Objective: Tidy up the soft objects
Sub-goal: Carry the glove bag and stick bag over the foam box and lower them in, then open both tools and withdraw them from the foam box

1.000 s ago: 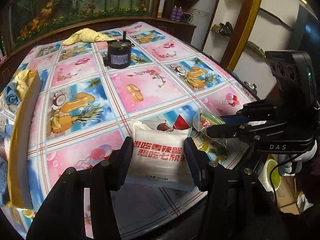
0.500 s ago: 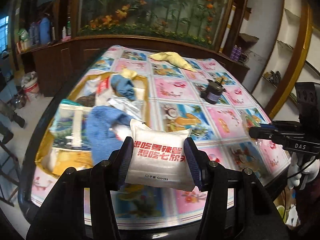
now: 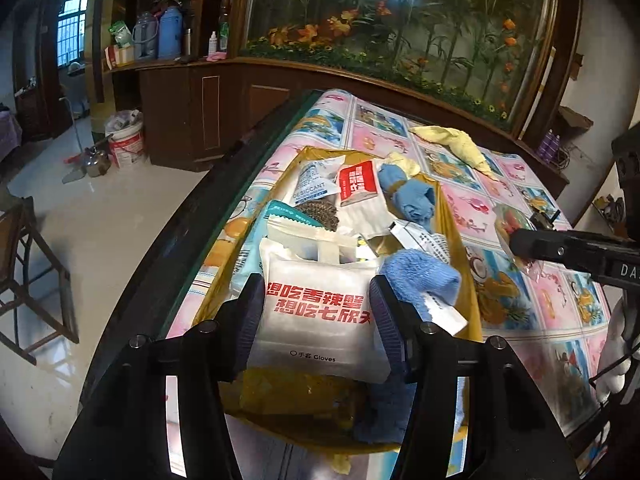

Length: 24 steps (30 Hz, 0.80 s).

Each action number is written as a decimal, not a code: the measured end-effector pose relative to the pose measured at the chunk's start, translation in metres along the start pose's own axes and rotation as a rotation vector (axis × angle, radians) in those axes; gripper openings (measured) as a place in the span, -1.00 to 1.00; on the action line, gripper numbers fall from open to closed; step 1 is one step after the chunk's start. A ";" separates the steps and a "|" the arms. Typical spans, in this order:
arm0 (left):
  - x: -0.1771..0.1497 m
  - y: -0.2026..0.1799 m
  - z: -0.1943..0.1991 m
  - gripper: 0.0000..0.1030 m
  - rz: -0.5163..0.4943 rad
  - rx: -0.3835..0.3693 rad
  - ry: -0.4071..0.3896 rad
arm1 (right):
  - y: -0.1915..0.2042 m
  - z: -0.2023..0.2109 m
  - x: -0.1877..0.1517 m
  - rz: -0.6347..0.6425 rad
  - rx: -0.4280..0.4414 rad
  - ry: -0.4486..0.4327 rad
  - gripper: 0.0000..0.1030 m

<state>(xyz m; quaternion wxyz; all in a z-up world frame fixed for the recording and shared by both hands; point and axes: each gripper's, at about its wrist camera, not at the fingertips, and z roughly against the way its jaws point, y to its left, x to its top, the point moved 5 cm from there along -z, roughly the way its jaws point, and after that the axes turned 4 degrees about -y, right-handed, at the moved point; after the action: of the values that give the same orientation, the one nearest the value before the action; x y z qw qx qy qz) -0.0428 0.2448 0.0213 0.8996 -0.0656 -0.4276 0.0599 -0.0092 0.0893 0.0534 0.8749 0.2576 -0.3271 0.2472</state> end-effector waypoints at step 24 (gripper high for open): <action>0.006 0.008 0.024 0.38 0.061 0.233 -0.082 | 0.023 -0.057 0.040 0.026 -0.044 0.012 -0.12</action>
<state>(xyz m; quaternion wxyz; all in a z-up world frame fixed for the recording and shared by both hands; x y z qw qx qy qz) -0.0583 0.2558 0.0398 0.8806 0.0290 -0.4519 0.1394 0.0287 0.1515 0.0505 0.8789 0.2326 -0.3307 0.2529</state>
